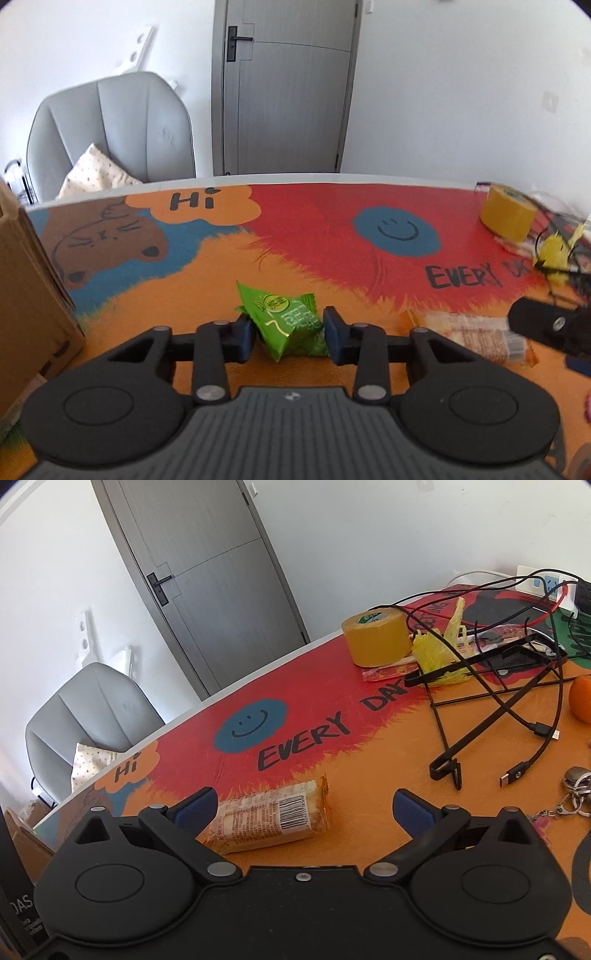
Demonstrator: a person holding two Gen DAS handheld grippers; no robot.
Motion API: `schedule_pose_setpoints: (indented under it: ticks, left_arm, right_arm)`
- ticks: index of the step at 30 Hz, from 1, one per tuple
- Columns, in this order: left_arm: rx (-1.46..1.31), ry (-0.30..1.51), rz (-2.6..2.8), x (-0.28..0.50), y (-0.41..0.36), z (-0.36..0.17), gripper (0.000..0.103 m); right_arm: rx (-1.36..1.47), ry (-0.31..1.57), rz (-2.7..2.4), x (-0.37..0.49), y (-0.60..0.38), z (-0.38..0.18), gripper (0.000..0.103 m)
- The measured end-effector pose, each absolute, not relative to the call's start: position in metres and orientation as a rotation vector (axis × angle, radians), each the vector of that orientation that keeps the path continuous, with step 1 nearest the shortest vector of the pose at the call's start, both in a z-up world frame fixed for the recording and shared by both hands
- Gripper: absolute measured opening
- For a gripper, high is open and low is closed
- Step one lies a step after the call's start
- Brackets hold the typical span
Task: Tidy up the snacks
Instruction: 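Grasp the green candy packet with the left gripper while the right gripper grasps the bread roll packet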
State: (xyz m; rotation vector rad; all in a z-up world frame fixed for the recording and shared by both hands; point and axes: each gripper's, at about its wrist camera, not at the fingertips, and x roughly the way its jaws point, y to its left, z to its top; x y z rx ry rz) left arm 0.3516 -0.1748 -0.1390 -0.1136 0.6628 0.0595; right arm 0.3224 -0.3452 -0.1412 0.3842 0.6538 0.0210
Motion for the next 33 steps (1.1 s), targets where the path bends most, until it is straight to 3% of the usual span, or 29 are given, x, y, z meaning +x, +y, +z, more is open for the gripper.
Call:
schedule_pose_setpoints:
  ticks: [26, 28, 31, 33]
  left_arm:
    - [-0.179, 0.649, 0.137, 0.334, -0.115, -0.128, 0.035]
    - [-0.18, 0.65, 0.136, 0.333, -0.115, -0.127, 0.035]
    - [-0.179, 0.645, 0.131, 0.329, -0.116, -0.126, 0.035]
    - [-0.18, 0.641, 0.129, 0.325, -0.117, -0.124, 0.035]
  right_arm:
    - [0.109, 0.716, 0.019, 0.355, -0.278, -0.163, 0.103]
    - [0.09, 0.711, 0.027, 0.352, -0.276, -0.163, 0.089]
    - [0.099, 0.709, 0.026, 0.348, -0.279, -0.159, 0.078]
    - [0.12, 0.705, 0.015, 0.344, -0.283, -0.157, 0.077]
